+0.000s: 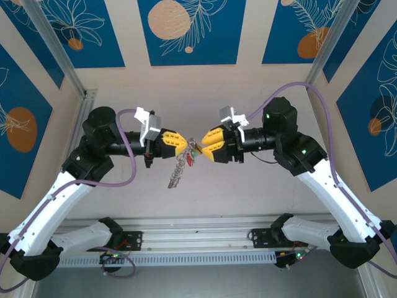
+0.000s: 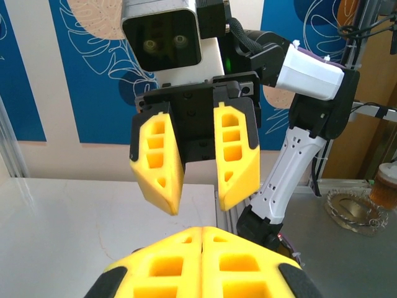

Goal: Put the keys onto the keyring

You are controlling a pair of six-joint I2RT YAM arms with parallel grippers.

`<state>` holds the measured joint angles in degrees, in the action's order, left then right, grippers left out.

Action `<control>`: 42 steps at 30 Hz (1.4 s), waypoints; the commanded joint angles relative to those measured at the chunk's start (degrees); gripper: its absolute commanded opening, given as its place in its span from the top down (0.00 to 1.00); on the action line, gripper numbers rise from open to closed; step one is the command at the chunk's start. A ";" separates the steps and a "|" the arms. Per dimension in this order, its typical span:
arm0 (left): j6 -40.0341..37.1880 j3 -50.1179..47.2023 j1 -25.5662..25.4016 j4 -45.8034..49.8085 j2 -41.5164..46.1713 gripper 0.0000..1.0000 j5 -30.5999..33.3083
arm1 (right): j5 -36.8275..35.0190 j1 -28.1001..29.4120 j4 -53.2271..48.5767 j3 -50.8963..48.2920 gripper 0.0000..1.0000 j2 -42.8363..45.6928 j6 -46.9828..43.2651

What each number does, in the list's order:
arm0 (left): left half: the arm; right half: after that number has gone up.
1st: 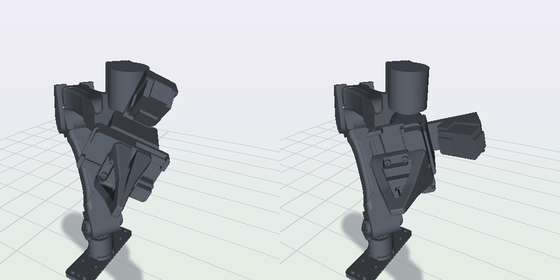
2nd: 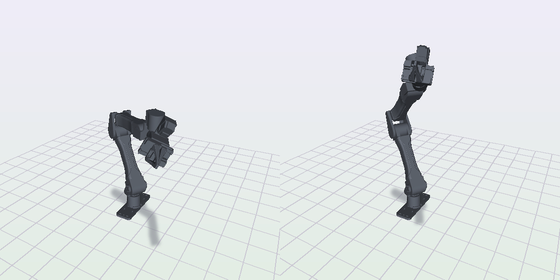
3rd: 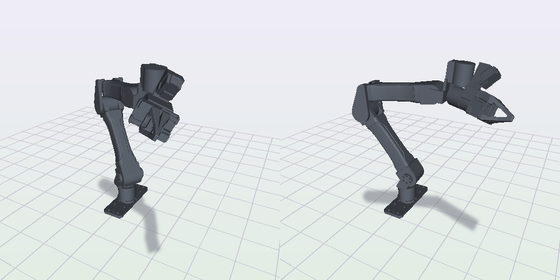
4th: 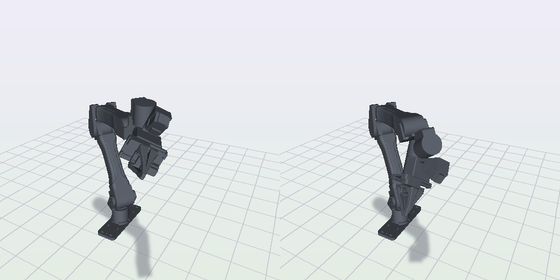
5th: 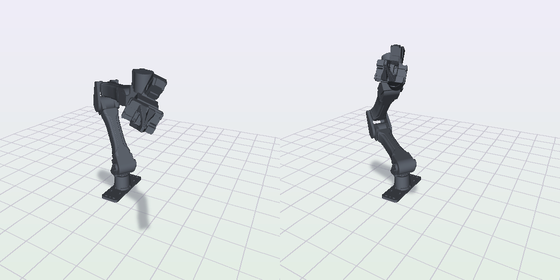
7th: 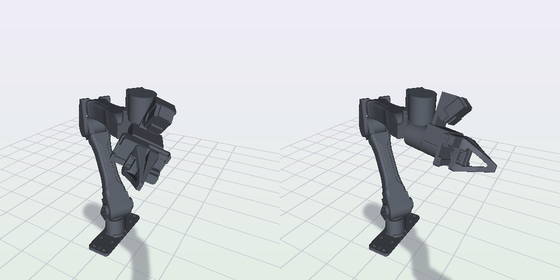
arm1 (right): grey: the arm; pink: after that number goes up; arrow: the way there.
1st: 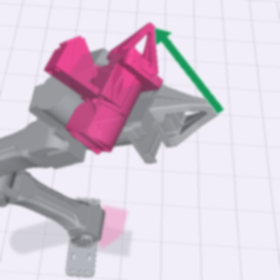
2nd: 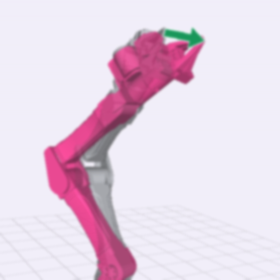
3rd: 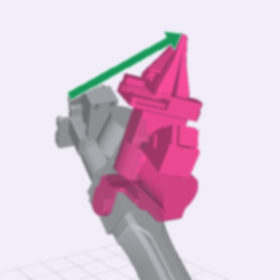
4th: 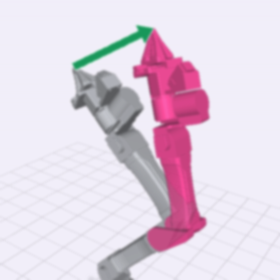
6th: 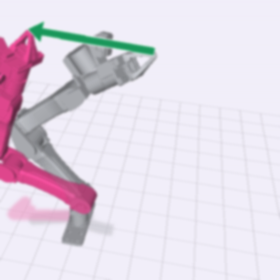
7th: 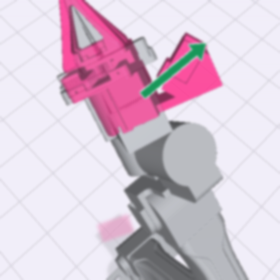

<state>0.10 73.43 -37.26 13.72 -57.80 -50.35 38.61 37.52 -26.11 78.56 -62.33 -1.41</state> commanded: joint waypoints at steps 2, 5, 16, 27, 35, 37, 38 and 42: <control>2.36 -0.69 -0.11 -5.36 0.24 1.00 -0.49 | 1.48 1.55 3.78 2.38 0.69 -3.08 0.12; 3.15 -0.83 -0.12 -6.42 0.02 1.00 -0.63 | 1.95 2.19 3.95 3.10 0.69 -4.46 0.09; 2.45 -0.83 -0.10 -5.83 -0.36 1.00 -0.82 | 1.38 4.23 3.39 2.18 0.70 -2.97 -1.90; 2.54 -0.46 -0.11 -5.89 -0.62 1.00 -1.22 | 2.25 4.37 4.63 1.60 0.73 -2.63 -0.70; 2.92 -0.99 -0.10 -6.40 -0.39 1.00 -1.19 | 2.70 4.59 5.98 1.69 0.84 -3.92 -0.18; 2.93 -1.26 -0.14 -6.62 -0.34 1.00 -1.07 | 2.60 4.72 5.66 1.94 0.87 -4.13 -0.59; 2.95 -1.29 -0.12 -6.65 -0.32 1.00 -1.11 | 2.59 4.76 5.35 2.15 0.88 -4.21 -0.74; 2.69 -1.18 -0.10 -6.45 -0.43 1.00 -1.16 | 2.60 4.80 4.19 2.47 0.87 -4.30 -1.45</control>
<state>2.68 72.47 -37.30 9.85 -58.35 -50.87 39.44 41.63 -20.86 79.92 -66.32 -1.93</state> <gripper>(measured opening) 0.062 0.125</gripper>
